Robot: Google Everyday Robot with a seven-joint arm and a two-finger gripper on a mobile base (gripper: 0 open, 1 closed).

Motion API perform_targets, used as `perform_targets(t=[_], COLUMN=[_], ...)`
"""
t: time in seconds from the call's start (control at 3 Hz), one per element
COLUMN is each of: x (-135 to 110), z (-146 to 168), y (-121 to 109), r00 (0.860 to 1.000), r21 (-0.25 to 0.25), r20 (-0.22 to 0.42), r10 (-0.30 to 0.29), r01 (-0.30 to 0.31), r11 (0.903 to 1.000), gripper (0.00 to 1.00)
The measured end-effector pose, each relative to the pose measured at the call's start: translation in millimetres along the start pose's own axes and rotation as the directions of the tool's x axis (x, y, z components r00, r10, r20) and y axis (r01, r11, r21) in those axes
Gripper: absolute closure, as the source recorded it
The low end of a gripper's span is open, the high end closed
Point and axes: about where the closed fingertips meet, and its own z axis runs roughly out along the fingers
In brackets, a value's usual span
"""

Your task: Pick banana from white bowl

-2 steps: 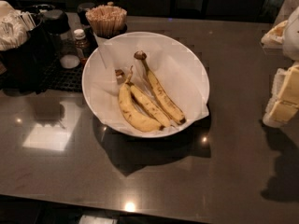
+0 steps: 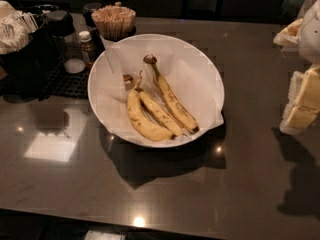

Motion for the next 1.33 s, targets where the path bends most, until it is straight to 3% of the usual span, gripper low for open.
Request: perform_targets(t=[0.33, 0.67, 1.0, 1.33], x=[-22.7, -47.1, -64.9, -84.9], z=[3.5, 8.2, 9.4, 12.6], y=[-2.8, -5.7, -10.5, -18.8], r00=[0.994, 0.974, 0.950, 0.915], r21=[-0.028, -0.062, -0.077, -0.074], r20=[0.029, 0.075, 0.133, 0.207], r10=[-0.104, -0.212, -0.282, -0.346], r01=[0.104, 0.217, 0.293, 0.367], r11=[0.9941, 0.9743, 0.9529, 0.9272], gripper=[0.00, 0.00, 0.00, 0.00])
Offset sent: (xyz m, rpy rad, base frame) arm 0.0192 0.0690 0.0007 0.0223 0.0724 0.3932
